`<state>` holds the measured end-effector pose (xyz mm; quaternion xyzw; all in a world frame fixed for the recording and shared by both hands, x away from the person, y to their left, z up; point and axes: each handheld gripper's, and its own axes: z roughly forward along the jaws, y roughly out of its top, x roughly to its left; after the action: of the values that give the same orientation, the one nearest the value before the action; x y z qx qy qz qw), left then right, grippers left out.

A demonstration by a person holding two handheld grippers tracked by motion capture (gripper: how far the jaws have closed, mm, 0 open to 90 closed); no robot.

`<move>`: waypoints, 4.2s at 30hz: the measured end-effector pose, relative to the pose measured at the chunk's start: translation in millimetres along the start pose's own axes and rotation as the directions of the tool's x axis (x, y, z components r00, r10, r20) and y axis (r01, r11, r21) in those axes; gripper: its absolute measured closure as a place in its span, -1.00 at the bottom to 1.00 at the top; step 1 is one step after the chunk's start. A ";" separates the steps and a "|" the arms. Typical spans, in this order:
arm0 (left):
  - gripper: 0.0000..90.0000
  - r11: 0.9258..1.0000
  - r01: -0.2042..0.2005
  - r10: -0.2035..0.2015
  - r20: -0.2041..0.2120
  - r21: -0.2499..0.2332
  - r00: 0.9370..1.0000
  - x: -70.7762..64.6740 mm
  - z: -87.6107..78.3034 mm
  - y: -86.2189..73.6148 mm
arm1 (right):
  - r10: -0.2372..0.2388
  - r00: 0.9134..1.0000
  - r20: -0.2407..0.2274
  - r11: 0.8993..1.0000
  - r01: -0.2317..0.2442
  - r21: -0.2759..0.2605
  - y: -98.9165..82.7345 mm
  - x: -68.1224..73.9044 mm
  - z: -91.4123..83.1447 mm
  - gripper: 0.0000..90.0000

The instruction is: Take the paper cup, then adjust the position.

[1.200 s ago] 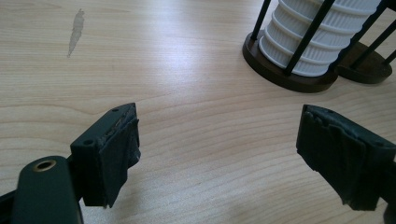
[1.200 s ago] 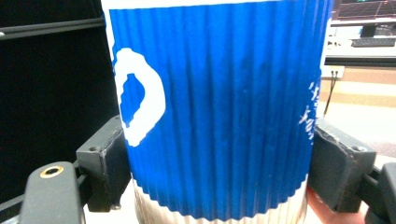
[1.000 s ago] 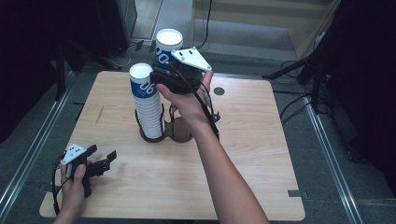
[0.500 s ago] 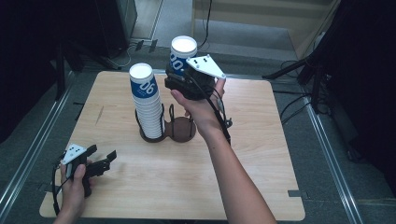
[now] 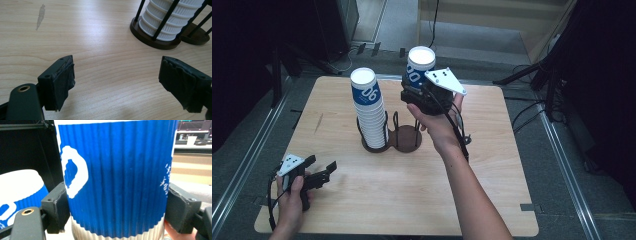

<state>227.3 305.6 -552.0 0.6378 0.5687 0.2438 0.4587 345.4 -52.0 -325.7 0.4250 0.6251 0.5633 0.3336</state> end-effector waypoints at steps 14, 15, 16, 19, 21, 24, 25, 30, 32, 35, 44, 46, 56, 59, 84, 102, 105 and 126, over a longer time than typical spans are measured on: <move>-0.69 1.000 0.000 0.000 0.000 0.001 1.000 0.1 0.0 0.0 | -0.027 0.999 0.021 1.000 0.026 0.015 -23.7 -15.1 -14.5 -0.59; -0.69 1.000 0.000 0.000 0.000 0.001 1.000 0.1 0.0 0.0 | -0.030 0.999 0.022 0.999 0.030 0.015 -25.6 -16.3 -15.4 -0.59; -0.69 1.000 0.002 -0.002 0.000 0.000 1.000 0.2 0.1 0.0 | -0.032 0.999 0.024 0.999 0.032 0.017 -27.7 -17.4 -16.6 -0.59; -0.69 1.000 0.003 -0.003 0.000 0.000 1.000 0.2 0.0 0.0 | -0.038 0.999 0.029 0.999 0.038 0.020 -34.4 -21.2 -20.2 -0.59; -0.69 1.000 0.003 -0.003 0.000 0.000 1.000 0.2 0.0 0.0 | -0.040 0.999 0.032 0.999 0.039 0.027 -38.6 -23.7 -22.7 -0.59; -0.69 1.000 0.002 -0.002 0.000 0.000 1.000 0.1 0.1 0.0 | -0.050 0.998 0.035 0.998 0.049 0.027 -44.1 -27.3 -26.7 -0.59; -0.69 1.000 0.002 -0.002 0.000 0.000 1.000 0.2 0.1 0.0 | -0.051 0.998 0.037 0.998 0.050 0.030 -45.8 -28.2 -28.2 -0.59; -0.69 1.000 0.002 -0.002 0.001 0.000 1.000 0.2 0.0 0.0 | -0.047 0.998 0.042 0.998 0.046 0.037 -54.2 -32.7 -34.9 -0.59; -0.69 1.000 0.002 -0.002 0.001 0.001 1.000 0.2 0.0 0.0 | -0.049 0.998 0.045 0.998 0.047 0.039 -57.6 -34.9 -37.1 -0.59; -0.69 1.000 0.002 -0.002 0.000 0.000 1.000 0.2 0.0 0.0 | -0.043 0.998 0.044 0.998 0.041 0.045 -63.5 -37.7 -40.3 -0.59; -0.69 1.000 0.001 -0.001 -0.004 0.000 1.000 -0.4 0.1 0.0 | -0.037 0.998 0.056 0.997 0.033 0.064 -83.0 -45.6 -49.1 -0.59; -0.69 1.000 0.001 -0.001 -0.006 0.000 1.000 -0.5 0.0 0.0 | -0.048 0.997 0.064 0.997 0.044 0.066 -86.9 -46.9 -51.0 -0.59; -0.69 1.000 -0.008 0.007 -0.020 -0.010 1.000 -2.6 -1.4 -1.0 | -0.061 0.996 0.063 0.996 0.057 0.067 -101.0 -45.1 -57.9 -0.59; -0.69 1.000 -0.019 0.019 -0.030 -0.018 0.999 -3.9 -2.4 -1.5 | -0.061 0.996 0.058 0.995 0.056 0.077 -108.4 -45.1 -59.8 -0.59; -0.69 0.992 -0.061 0.058 -0.036 -0.109 0.998 -23.1 -11.8 11.5 | -0.072 0.993 0.098 0.985 0.055 0.165 -167.8 -66.0 -71.9 -0.58; -0.83 0.981 -0.157 0.170 0.118 -0.112 0.978 -82.4 -17.9 41.6 | -0.112 0.987 0.115 0.983 0.093 0.161 -170.9 -59.6 -76.2 -0.58; -0.83 0.978 -0.171 0.190 0.185 -0.117 0.964 -93.4 -15.4 48.7 | -0.130 0.987 0.098 0.983 0.115 0.147 -172.2 -56.0 -75.5 -0.58; -0.92 0.977 -0.192 0.213 0.338 -0.095 0.917 -145.0 6.0 79.9 | -0.353 0.934 0.052 0.933 0.347 0.098 -183.7 -23.4 -74.8 -0.56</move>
<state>238.4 171.5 -455.3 0.7121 0.4026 0.1906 0.5427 259.5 -105.5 -497.9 0.3401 0.7028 0.4522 0.4312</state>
